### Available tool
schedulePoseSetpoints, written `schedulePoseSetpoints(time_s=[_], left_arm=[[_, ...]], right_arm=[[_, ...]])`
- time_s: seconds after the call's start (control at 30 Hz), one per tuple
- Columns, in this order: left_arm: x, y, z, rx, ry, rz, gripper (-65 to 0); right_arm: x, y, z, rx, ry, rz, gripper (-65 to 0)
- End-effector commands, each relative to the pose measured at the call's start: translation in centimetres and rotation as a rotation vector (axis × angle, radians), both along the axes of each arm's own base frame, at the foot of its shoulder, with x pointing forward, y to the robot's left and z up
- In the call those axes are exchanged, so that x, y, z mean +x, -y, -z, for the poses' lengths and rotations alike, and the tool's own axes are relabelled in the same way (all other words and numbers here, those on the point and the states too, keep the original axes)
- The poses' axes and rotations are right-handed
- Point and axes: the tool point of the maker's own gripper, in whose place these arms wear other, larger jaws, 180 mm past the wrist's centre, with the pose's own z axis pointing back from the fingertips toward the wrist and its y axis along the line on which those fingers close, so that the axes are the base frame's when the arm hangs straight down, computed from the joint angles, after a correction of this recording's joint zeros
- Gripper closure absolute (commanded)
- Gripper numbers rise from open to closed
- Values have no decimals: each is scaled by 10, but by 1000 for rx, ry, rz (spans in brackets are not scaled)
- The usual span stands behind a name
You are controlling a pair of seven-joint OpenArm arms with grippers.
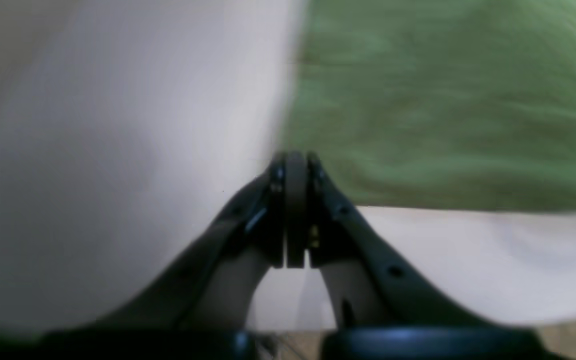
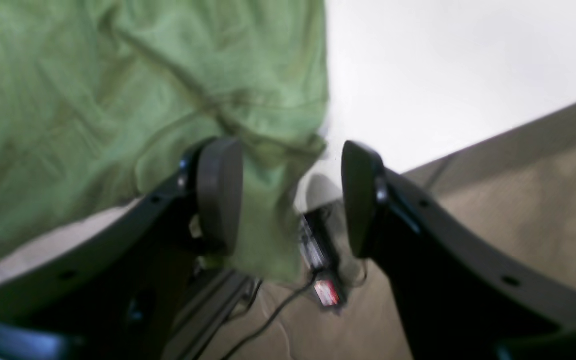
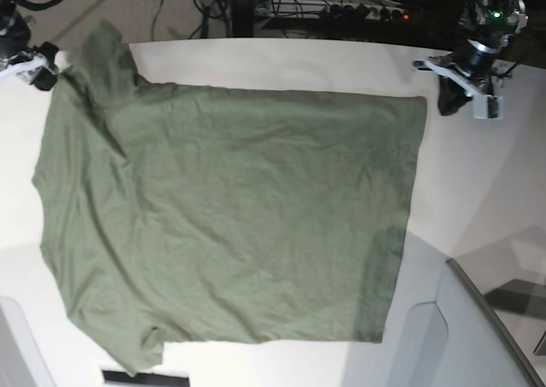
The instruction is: Layout the t-shirt on the table in an organized manner, then fold the t-shirt properly
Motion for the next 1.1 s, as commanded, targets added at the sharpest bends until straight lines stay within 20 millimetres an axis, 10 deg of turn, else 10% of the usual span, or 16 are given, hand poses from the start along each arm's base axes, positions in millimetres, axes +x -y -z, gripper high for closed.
schedulePoseSetpoints(time_s=[0.0,0.23,0.6,0.83,1.07], left_arm=[[5,5,-16,7,52,22,0],[-11,15,-16,-2,30,35,0],[-55,-46,21,1,81,-151,0],[-76,-62,44,-3,57,-204,0],[-73,-64,40,1,70,-206,0]], right_arm=[[11,8,-19,-46,57,-12,-294],[51,1,-47,-101,147,-119,-339],[198,-115,-81,-33,232,-570,-330],[270,-126,-79,196,136,-433,0],[226,-242,-63,257,-57,-766,-2]])
